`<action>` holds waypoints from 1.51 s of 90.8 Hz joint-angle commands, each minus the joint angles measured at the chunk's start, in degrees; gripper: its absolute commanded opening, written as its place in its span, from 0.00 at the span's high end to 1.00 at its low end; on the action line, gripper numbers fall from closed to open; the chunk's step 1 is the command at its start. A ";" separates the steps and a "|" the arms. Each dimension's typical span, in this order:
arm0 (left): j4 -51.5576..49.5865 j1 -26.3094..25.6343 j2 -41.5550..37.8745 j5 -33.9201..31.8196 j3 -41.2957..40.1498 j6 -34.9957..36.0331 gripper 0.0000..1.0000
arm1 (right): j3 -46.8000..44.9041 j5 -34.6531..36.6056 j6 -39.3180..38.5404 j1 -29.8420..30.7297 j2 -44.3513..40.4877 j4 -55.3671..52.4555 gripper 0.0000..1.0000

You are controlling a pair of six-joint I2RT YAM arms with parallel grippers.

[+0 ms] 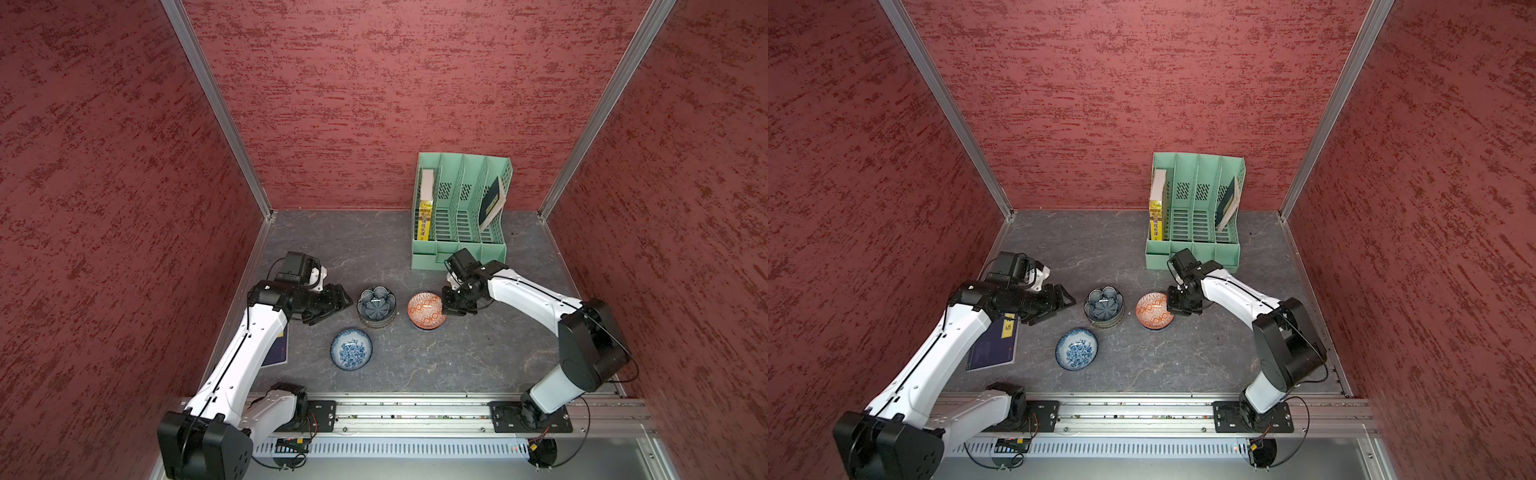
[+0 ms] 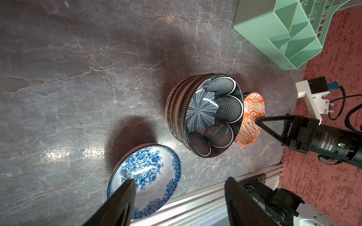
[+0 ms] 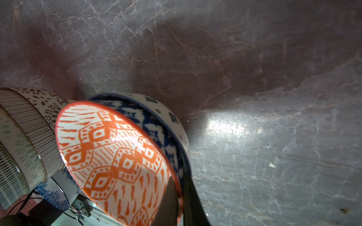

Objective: Stack the bowls
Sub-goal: Place the bowl on the bowl.

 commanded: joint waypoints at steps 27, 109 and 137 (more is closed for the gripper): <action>0.70 0.34 -0.41 0.23 -0.81 0.89 0.25 | -0.56 -2.23 -1.18 -0.45 -0.54 1.50 0.81; -0.32 0.25 -1.47 0.04 -0.46 0.80 0.25 | 1.39 1.52 -2.94 -0.41 -2.04 -2.17 0.86; -0.52 0.07 -1.13 0.35 -0.46 0.80 0.25 | 0.72 0.93 -2.62 -0.41 -0.97 -1.22 0.90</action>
